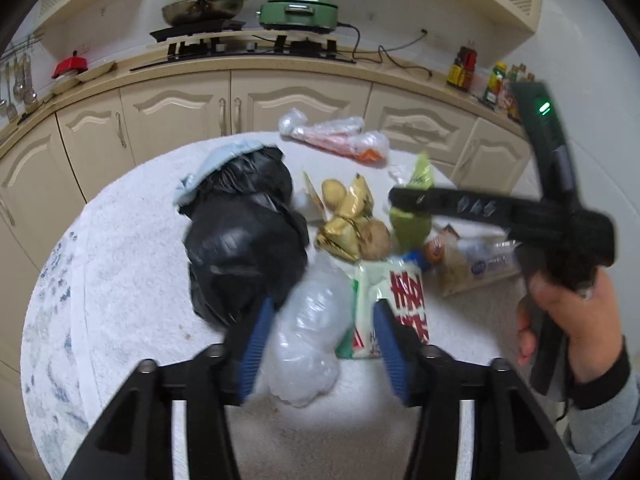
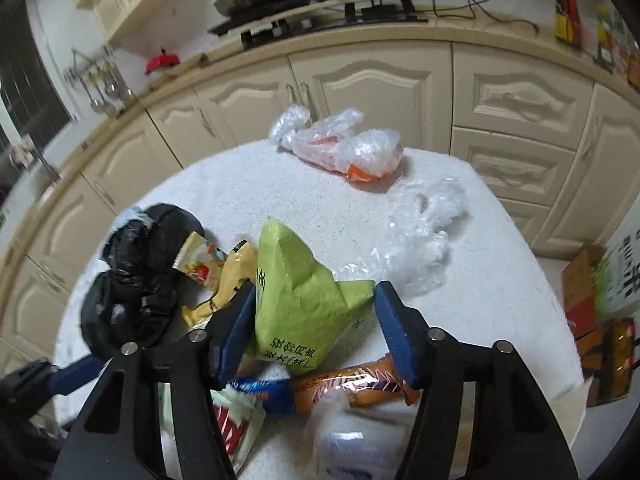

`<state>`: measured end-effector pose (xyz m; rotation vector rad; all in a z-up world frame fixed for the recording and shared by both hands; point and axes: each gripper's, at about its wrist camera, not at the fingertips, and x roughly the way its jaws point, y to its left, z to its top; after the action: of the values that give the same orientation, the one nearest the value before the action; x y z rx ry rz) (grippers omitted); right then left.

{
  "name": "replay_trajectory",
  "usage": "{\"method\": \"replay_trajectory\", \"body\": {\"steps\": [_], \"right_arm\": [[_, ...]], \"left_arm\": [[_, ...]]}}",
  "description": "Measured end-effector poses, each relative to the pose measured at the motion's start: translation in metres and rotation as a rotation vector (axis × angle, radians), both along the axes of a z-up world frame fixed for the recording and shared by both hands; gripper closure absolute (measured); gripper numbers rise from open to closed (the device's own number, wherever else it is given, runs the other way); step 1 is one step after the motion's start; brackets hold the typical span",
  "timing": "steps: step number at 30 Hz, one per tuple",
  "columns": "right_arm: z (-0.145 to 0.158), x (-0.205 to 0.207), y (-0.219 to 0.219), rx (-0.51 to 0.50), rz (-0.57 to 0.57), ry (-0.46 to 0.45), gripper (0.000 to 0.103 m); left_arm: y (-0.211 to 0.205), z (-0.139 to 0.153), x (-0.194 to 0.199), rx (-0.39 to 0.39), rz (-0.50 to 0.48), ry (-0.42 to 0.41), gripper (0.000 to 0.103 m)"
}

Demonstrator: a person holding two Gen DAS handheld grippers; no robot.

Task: Collect trash
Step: 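Grasp the green snack bag with the right tool while the left tool grasps clear plastic, then carry both items over the blue bin and open both tools to drop them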

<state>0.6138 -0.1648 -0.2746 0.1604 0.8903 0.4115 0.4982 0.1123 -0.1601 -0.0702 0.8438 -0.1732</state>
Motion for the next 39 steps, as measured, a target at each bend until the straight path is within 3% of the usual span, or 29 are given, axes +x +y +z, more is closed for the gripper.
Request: {"method": "replay_trajectory", "body": {"steps": [2,3,4,6,8,12,18,23,30,39], "right_arm": [[0.007,-0.01,-0.009,0.037,-0.012,-0.023,0.044],[0.01,-0.014,-0.011,0.049,-0.013,-0.031,0.045],[0.015,-0.018,-0.013,0.067,-0.015,-0.044,0.045],[0.023,-0.028,-0.018,0.101,-0.009,-0.061,0.045],[0.031,-0.038,-0.022,0.129,-0.005,-0.079,0.045],[0.041,-0.056,-0.033,0.182,-0.001,-0.095,0.045],[0.053,-0.085,-0.063,0.23,-0.024,-0.138,0.045],[0.063,-0.114,-0.116,0.242,-0.1,-0.184,0.045],[0.059,-0.148,-0.203,0.241,-0.238,-0.21,0.045],[0.018,-0.169,-0.322,0.195,-0.481,-0.169,0.045]], "left_arm": [[-0.007,-0.005,0.0,0.043,0.007,0.002,0.055],[-0.008,-0.006,0.001,0.068,0.021,-0.003,0.067],[-0.008,-0.006,0.0,0.083,0.037,-0.008,0.072],[-0.002,-0.002,0.0,0.045,0.049,-0.001,0.076],[0.003,0.004,-0.001,0.008,0.063,-0.002,0.077],[0.002,0.021,-0.022,0.007,0.076,-0.05,0.078],[-0.032,0.048,-0.052,0.0,0.015,-0.117,0.078],[-0.085,0.058,-0.056,0.001,-0.087,-0.133,0.077],[-0.191,0.057,-0.042,0.009,-0.272,-0.12,0.077],[-0.326,0.021,0.003,0.031,-0.43,-0.025,0.077]]}}
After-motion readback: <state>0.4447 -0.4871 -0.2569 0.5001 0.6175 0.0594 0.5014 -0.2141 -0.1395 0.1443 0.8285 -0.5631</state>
